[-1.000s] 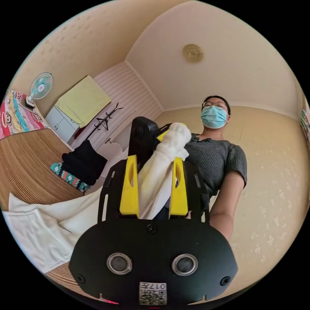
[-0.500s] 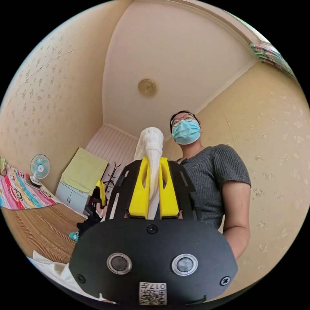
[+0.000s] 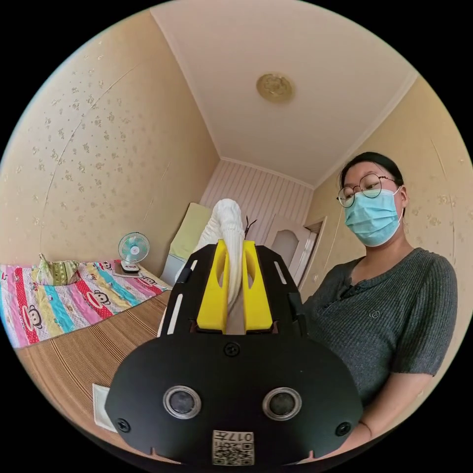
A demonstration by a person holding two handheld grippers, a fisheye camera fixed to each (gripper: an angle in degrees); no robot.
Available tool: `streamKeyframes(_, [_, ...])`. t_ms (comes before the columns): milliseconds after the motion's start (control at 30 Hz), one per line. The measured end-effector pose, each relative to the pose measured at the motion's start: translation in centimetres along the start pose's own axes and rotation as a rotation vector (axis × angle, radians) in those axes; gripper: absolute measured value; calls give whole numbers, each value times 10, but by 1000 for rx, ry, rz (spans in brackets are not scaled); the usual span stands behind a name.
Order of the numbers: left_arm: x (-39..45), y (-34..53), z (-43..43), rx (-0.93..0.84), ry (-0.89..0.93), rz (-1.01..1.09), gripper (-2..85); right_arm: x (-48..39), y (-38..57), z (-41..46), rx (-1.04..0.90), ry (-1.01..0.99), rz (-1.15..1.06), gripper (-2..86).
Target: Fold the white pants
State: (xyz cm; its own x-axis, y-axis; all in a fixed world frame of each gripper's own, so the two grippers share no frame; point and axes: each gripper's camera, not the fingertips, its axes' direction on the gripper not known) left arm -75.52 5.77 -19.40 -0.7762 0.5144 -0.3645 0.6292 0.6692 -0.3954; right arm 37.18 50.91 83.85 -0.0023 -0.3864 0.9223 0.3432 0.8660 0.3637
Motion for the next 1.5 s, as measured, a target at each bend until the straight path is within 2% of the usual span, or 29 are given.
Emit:
streamKeyframes(100, [34,-24,10,11,103,59,40,-18,-26,21,39,129,-57,263])
streamKeyframes(233, [82,-59,4,62,258,161,40,-20,-74,48,2,90,-92,262])
streamKeyframes(333, [113,-83,1,96,364,245,40,-23,-113,96,-138,-134,-128,260])
streamKeyframes(433, [137,-108,-4,122,419,290,41,-33,-138,167,-357,-430,-108,209])
streamKeyframes(500, [148,-124,-14,141,417,300,41,-58,-144,216,-570,-863,-151,72])
streamKeyframes(567, [158,-142,-31,172,436,318,41,-86,-150,215,-546,-948,-245,43])
streamKeyframes(633, [171,-171,-63,234,467,356,43,-115,-170,193,-475,-928,-327,30])
streamKeyframes(667, [173,-178,-72,255,465,365,43,-138,-190,165,-378,-939,-397,27])
streamKeyframes(700, [176,-194,-90,298,428,363,43,-163,-209,132,-253,-960,-474,24])
streamKeyframes(733, [176,-210,-105,332,333,325,44,-179,-217,117,-207,-957,-525,24])
streamKeyframes(800, [172,-231,-121,373,160,260,45,-259,-229,80,-162,-767,-742,24])
streamKeyframes(833, [164,-240,-128,392,74,235,46,-277,-230,77,-166,-696,-773,24])
streamKeyframes(900, [143,-246,-136,412,-25,183,47,-313,-236,80,-218,-425,-735,23])
streamKeyframes(933, [121,-244,-140,417,-82,115,47,-313,-237,83,-230,-362,-691,23])
streamKeyframes(1000, [82,-232,-145,402,-158,-24,46,-280,-236,98,-263,-148,-442,24])
streamKeyframes(1067, [37,-208,-146,361,-240,-206,46,-231,-226,111,-331,-75,-239,25])
streamKeyframes(1133, [-29,-159,-142,270,-358,-522,44,-162,-205,124,-416,-37,52,26])
streamKeyframes(1167, [-45,-146,-142,247,-384,-601,44,-113,-186,131,-476,-4,256,26])
streamKeyframes(1200, [-81,-119,-141,211,-409,-770,43,-67,-166,137,-541,53,445,27])
streamKeyframes(1233, [-123,-96,-140,183,-379,-950,42,-48,-158,139,-579,85,509,27])
streamKeyframes(1300, [-186,-103,-124,68,-315,-1057,41,11,-162,144,-686,158,618,31])
streamKeyframes(1367, [-247,-167,-97,-107,-336,-1014,43,46,-212,129,-611,111,670,35])
streamKeyframes(1400, [-292,-233,-87,-174,-376,-960,46,61,-270,109,-503,141,638,38])
streamKeyframes(1433, [-324,-312,-102,-108,-529,-881,67,65,-304,97,-436,178,593,43])
streamKeyframes(1467, [-334,-351,-111,-70,-606,-826,77,65,-369,67,-273,281,484,51])
streamKeyframes(1500, [-345,-426,-129,10,-745,-682,126,50,-418,28,-32,361,384,69])
